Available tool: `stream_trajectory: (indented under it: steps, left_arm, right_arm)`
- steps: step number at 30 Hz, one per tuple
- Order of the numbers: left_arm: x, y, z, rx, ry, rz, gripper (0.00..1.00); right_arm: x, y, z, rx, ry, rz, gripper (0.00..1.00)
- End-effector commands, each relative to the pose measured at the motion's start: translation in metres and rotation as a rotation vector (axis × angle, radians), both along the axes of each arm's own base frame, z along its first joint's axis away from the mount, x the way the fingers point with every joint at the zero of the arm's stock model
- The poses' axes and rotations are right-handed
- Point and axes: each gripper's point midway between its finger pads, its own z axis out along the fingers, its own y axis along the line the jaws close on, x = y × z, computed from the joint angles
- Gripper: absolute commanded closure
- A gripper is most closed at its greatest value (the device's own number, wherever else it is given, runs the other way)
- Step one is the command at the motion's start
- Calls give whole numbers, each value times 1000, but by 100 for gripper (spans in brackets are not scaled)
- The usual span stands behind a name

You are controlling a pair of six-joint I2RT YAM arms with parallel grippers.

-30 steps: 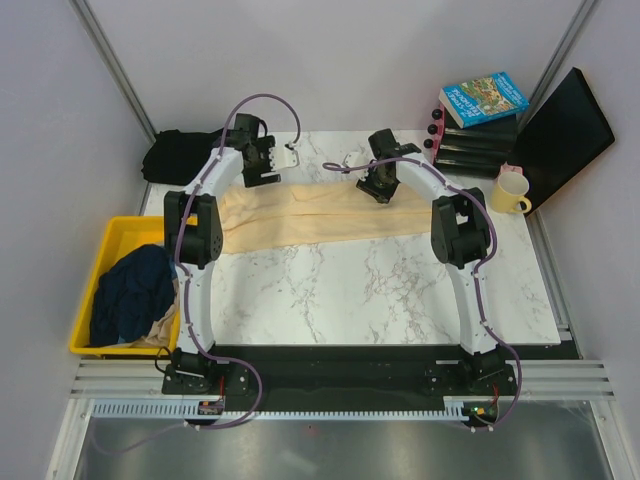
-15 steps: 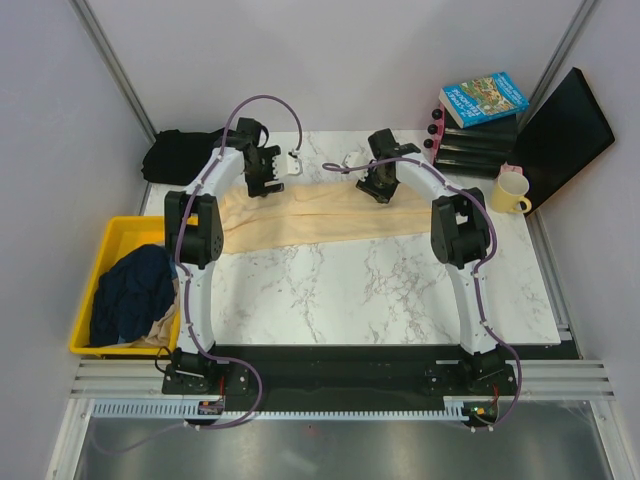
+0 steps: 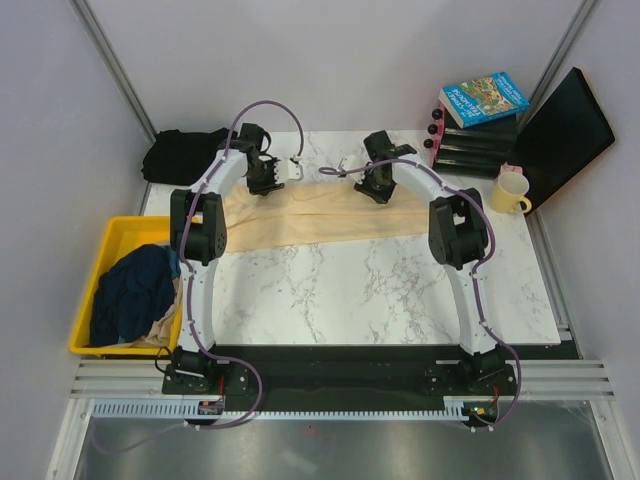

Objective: Fold and stack the t-shirts
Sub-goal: Fold the other side of the tshirt into a rectangle

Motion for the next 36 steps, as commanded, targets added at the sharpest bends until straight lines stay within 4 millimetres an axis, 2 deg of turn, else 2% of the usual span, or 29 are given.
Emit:
stream_trajectory:
  steps: [1,2,4,9,15,20,28,31,36]
  left_arm:
    - [6,-9,12,-29,-25,-26,63]
    - [6,-10,13,-31,-26,-27,78]
    - [7,-10,17,-35,-33,-24,98]
    - [13,-12,31,-49,-61,-5,98]
    - [15,-14,58,-71,-106,0,98]
    - [7,-17,84,-71,-144,-6,98]
    - [-4,-17,114,-64,-190,-22,98]
    - [-7,-15,117,-53,-196,-29,98]
    - [-9,-8,108,-1,-187,-39,94]
  right_arm:
    - [-22,13,-28,-6,93,45,72]
    - [-23,13,-30,-14,95,48,75]
    - [-23,14,-32,-18,94,53,76]
    - [-24,12,-39,-37,102,52,78]
    - [-24,12,-46,-49,107,53,80]
    - [-24,15,-48,-51,106,57,80]
    - [-26,18,-53,-50,114,58,80]
    - [-27,19,-55,-51,117,60,80]
    - [-26,21,-52,-49,111,66,81]
